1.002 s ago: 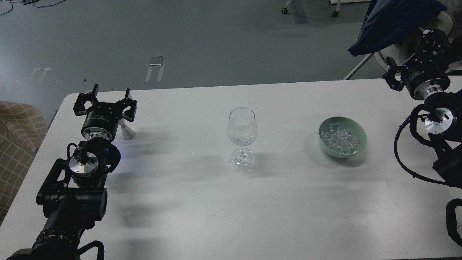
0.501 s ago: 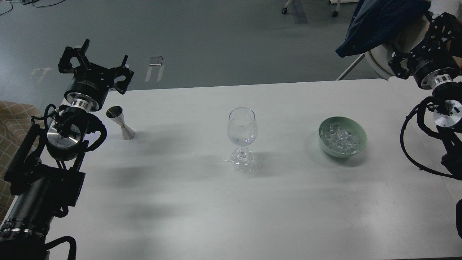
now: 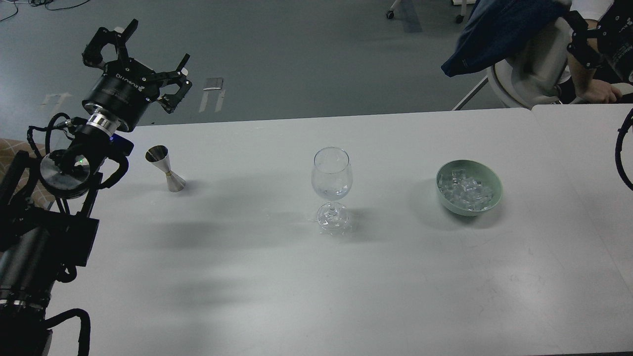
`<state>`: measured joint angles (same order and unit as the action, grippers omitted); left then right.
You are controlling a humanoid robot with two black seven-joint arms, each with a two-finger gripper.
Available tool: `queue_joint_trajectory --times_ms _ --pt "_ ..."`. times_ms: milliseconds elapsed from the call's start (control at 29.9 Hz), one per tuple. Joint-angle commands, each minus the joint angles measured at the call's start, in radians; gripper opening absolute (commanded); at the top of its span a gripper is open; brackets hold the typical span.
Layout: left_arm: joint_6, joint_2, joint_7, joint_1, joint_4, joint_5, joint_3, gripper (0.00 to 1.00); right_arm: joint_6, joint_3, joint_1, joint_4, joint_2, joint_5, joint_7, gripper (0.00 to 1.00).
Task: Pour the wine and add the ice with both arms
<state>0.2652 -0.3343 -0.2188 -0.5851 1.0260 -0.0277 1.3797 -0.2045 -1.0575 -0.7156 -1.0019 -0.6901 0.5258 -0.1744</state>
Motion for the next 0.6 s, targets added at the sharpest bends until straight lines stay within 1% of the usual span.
queue_joint_trajectory --times_ms 0,67,167,234,301,367,434,501,568 --pt "-0.046 0.02 -0.002 -0.001 0.005 0.0 0.001 0.97 -0.001 0.005 -0.011 -0.021 -0.023 0.078 0.0 1.0" --pt "-0.047 0.038 -0.002 -0.001 0.006 0.0 0.002 0.97 -0.001 0.005 -0.019 -0.043 -0.025 0.158 0.0 1.0" --pt "-0.053 0.035 -0.004 0.004 0.012 0.0 0.004 0.97 -0.009 0.007 -0.018 -0.09 -0.029 0.259 0.001 1.0" --pt "-0.053 0.028 -0.005 0.013 0.029 0.0 0.007 0.97 -0.01 0.023 -0.013 -0.119 -0.052 0.333 0.003 1.0" --pt "-0.049 0.015 -0.004 0.017 0.04 0.0 0.01 0.97 -0.01 0.074 -0.027 -0.129 -0.083 0.425 0.001 1.0" --pt "-0.05 0.014 -0.004 0.016 0.04 0.002 0.01 0.97 -0.013 0.096 -0.047 -0.132 -0.085 0.463 0.0 1.0" --pt "-0.046 0.012 -0.005 0.016 0.042 0.002 0.012 0.97 -0.018 0.141 -0.077 -0.155 -0.092 0.558 0.0 1.0" --pt "-0.044 0.017 -0.004 0.013 0.042 0.002 0.012 0.97 -0.018 0.186 -0.106 -0.201 -0.143 0.757 -0.005 1.0" --pt "-0.043 0.023 -0.004 0.013 0.043 0.002 0.012 0.97 -0.019 0.215 -0.125 -0.216 -0.179 0.897 -0.01 1.0"
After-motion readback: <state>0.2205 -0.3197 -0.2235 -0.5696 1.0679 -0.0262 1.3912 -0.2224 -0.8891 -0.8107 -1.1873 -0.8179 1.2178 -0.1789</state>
